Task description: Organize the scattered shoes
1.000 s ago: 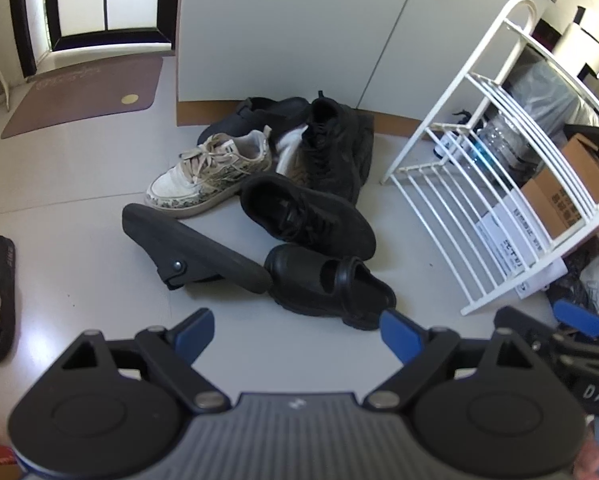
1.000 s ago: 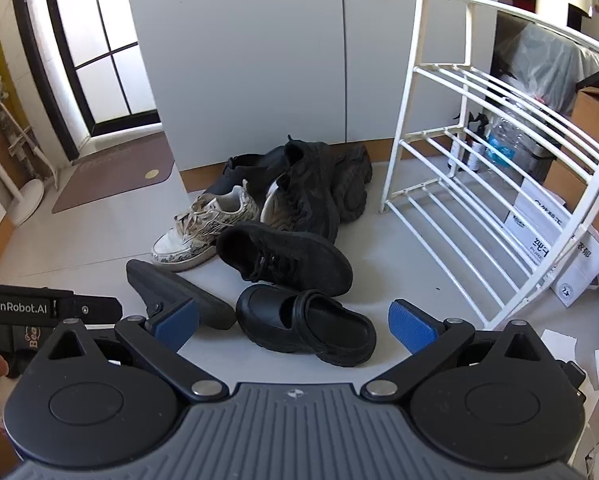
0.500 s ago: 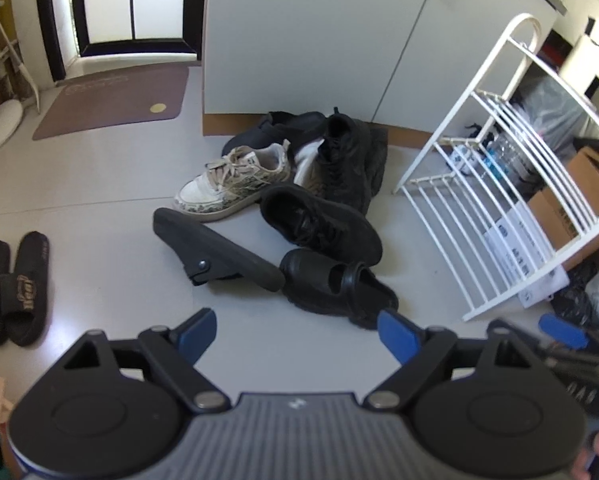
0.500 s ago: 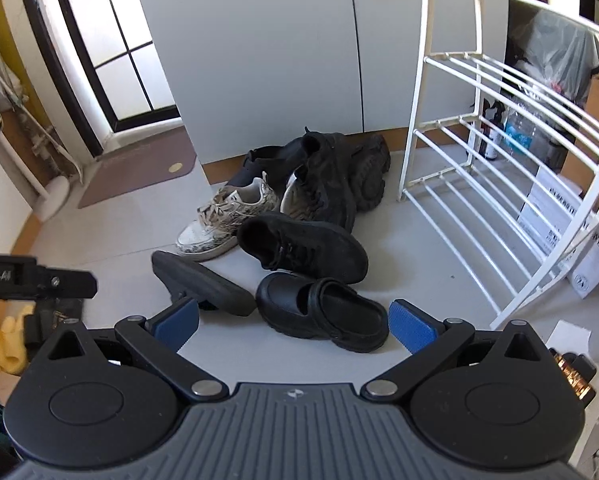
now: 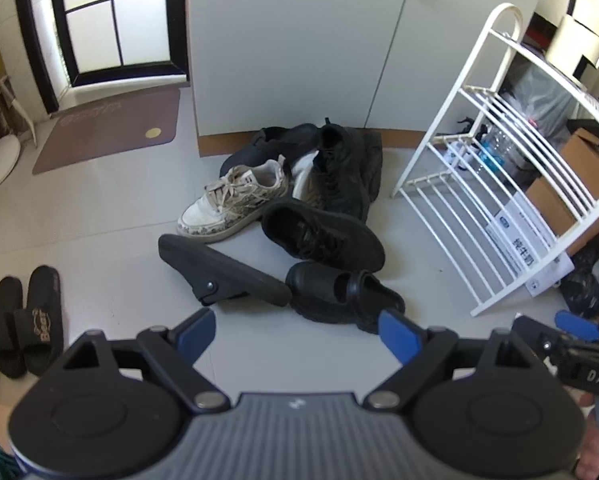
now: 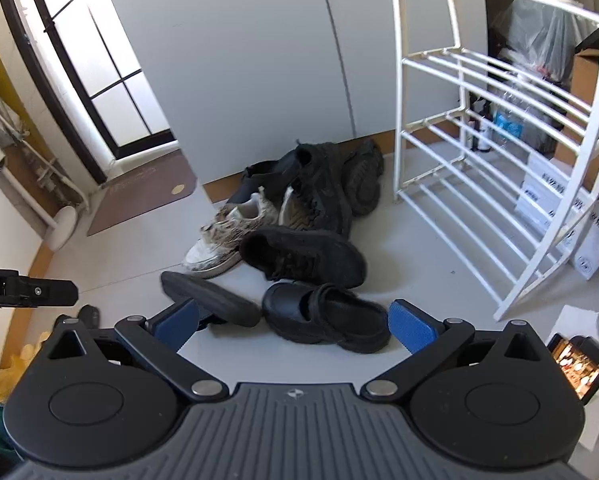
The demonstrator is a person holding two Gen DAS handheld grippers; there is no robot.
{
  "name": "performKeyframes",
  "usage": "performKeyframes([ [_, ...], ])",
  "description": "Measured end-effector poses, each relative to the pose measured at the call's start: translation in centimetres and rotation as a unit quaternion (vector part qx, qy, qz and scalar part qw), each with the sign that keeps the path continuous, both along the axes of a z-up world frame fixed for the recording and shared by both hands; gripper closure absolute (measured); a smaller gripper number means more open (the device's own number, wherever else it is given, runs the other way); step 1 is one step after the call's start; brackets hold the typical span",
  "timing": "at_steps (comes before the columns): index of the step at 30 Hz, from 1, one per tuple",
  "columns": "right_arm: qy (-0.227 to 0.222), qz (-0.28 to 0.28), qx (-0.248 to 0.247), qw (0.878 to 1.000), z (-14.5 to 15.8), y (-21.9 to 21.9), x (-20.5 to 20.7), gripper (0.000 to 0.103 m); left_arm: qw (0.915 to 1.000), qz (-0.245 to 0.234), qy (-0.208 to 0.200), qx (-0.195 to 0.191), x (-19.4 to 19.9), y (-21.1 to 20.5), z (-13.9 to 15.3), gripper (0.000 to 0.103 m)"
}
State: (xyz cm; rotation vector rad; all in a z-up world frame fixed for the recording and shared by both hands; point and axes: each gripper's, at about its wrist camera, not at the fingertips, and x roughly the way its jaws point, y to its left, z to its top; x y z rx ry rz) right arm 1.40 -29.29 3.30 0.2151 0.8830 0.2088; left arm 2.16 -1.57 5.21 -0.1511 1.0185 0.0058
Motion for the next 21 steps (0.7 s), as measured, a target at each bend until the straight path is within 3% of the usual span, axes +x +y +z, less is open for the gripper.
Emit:
performKeyframes([
  [8, 0.017, 0.006, -0.019, 1.0, -1.1, -0.3, 1.2, 0.0, 0.9995, -0.029, -0.001, 0.008, 2.0, -1.0, -2.0, 0.012],
  [14, 0.03, 0.045, -0.049, 0.997, -1.9, 0.7, 2.8, 0.0, 0.9985, -0.052, 0.006, 0.014, 3.5, -1.4, -3.9, 0.012],
  [21, 0.061, 0.044, -0.04, 0.996, -3.2, 0.9, 4.3, 0.0, 0.9979, -0.058, 0.03, 0.001, 5.1, -0.7, -6.3, 0.012],
])
